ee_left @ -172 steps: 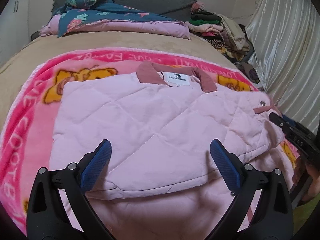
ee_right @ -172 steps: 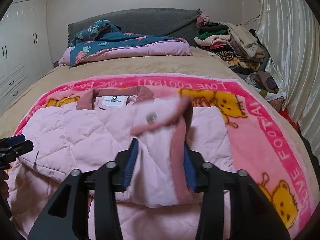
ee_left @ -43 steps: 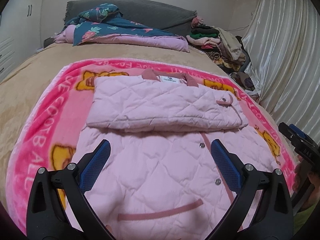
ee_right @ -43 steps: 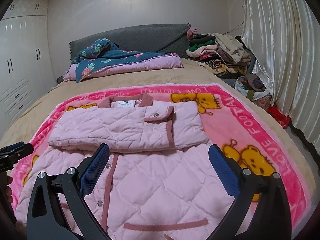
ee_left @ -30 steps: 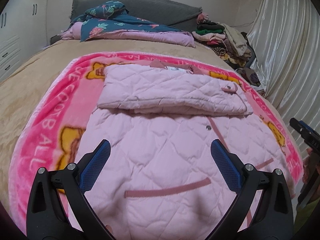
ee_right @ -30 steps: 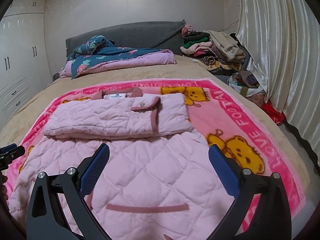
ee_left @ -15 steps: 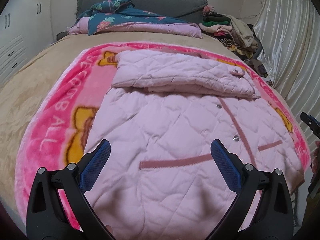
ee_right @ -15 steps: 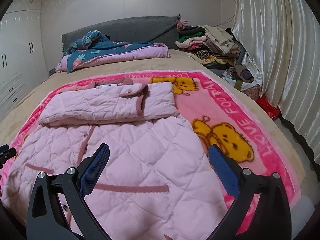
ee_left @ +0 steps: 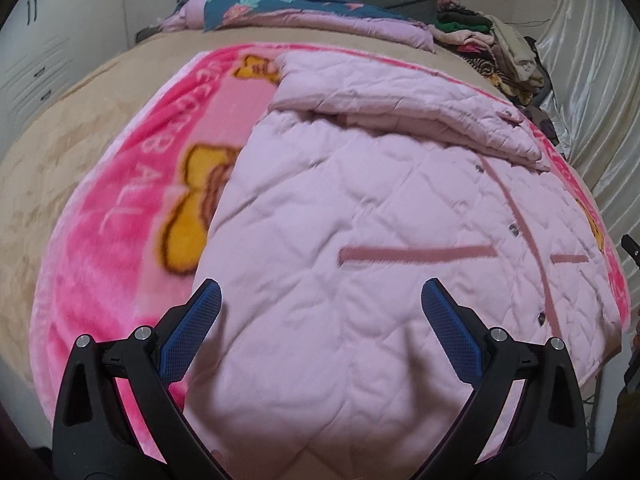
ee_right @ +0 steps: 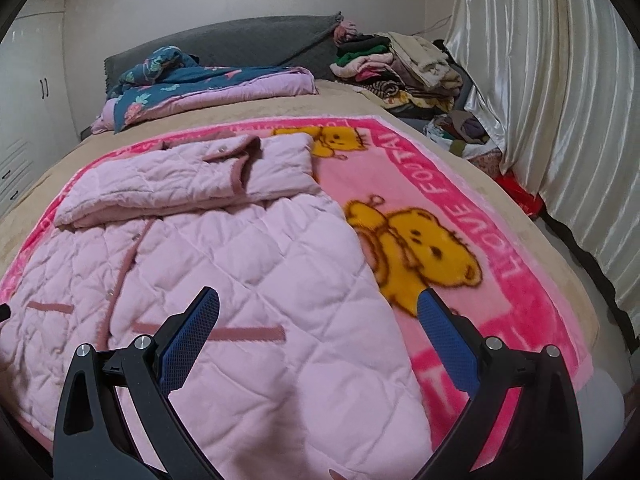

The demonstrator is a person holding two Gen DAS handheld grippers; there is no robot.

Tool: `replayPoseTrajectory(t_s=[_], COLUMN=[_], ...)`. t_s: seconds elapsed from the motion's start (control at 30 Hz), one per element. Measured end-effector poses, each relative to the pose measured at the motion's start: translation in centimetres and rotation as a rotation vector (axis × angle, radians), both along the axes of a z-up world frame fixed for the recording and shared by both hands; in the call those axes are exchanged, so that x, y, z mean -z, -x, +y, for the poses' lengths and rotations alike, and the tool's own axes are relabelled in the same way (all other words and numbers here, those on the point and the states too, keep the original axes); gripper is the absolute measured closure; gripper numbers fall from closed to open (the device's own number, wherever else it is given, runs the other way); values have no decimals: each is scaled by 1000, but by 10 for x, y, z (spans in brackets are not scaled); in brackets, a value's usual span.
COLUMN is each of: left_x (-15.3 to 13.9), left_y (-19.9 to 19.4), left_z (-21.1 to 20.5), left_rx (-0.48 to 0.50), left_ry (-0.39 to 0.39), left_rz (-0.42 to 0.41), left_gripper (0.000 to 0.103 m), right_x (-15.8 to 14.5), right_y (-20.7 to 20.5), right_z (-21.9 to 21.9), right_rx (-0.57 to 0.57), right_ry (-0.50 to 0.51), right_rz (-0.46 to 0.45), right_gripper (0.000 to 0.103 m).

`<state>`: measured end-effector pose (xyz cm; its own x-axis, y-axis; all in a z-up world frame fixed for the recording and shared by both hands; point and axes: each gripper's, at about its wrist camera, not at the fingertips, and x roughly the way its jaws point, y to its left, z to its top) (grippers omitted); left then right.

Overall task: Fold large clothes
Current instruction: 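Move both tools toward the jacket hem, then close both tools on the jacket hem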

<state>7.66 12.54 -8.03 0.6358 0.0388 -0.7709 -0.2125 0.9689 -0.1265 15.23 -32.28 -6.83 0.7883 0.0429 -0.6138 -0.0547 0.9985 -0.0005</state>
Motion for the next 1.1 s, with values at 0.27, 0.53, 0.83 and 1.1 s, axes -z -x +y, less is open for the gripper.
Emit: replayPoseTrajectory(t_s=[0.27, 0.53, 0.83, 1.1], left_x=[20, 34, 41, 38], left_y=[30, 47, 43, 48], left_z=[25, 35, -4, -6], left_rx=[-57, -59, 32, 33], left_ry=[93, 201, 106, 105], left_rz=[56, 103, 133, 104], left_gripper=[9, 9, 9, 21], right_x=[22, 40, 62, 87], right_y=[10, 24, 47, 62], right_z=[-15, -26, -52, -72], right_rx=[16, 13, -30, -93], right_ry=[15, 15, -23, -154], right_rz=[41, 92, 188, 289], right_gripper=[4, 4, 4, 4])
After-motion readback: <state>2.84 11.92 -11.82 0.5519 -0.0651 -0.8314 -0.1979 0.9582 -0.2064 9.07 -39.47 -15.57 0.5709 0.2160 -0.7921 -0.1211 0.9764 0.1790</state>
